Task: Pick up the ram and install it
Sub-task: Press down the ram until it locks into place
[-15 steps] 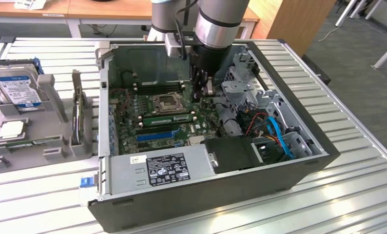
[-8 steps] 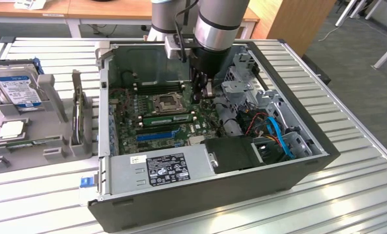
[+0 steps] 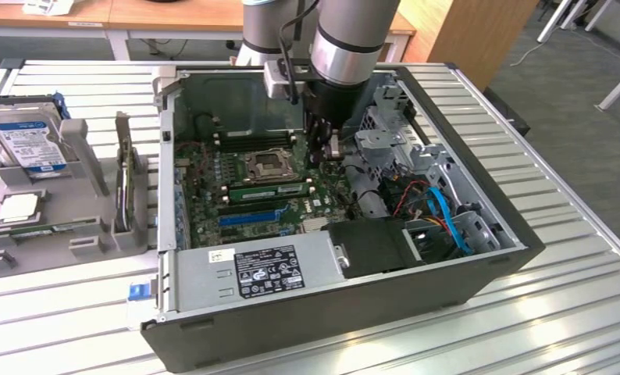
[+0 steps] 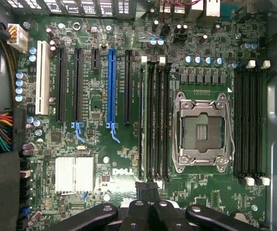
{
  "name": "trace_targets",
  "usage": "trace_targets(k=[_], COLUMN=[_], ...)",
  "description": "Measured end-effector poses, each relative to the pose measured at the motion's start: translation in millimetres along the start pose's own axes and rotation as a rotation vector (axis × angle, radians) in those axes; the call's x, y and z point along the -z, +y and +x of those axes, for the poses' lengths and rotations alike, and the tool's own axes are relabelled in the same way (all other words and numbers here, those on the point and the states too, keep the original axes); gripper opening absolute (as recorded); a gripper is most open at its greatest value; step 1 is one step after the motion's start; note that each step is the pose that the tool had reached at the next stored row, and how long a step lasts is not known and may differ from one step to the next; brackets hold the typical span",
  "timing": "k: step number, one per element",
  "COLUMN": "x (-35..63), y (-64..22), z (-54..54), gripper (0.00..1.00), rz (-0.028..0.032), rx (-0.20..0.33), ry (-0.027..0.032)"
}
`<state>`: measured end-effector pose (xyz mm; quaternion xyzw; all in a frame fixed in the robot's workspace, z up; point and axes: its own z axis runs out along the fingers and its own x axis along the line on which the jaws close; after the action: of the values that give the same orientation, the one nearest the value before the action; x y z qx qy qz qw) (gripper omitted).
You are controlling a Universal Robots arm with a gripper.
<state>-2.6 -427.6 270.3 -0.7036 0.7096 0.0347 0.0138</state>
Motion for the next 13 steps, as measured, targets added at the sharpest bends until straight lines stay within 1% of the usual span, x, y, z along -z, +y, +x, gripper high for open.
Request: trace_targets(k=[13], x=[-10.6], y=[-0.3], z=[0.7], gripper=[0.10], rz=[0.0032], rx=[0.000], ry=[0.0001])
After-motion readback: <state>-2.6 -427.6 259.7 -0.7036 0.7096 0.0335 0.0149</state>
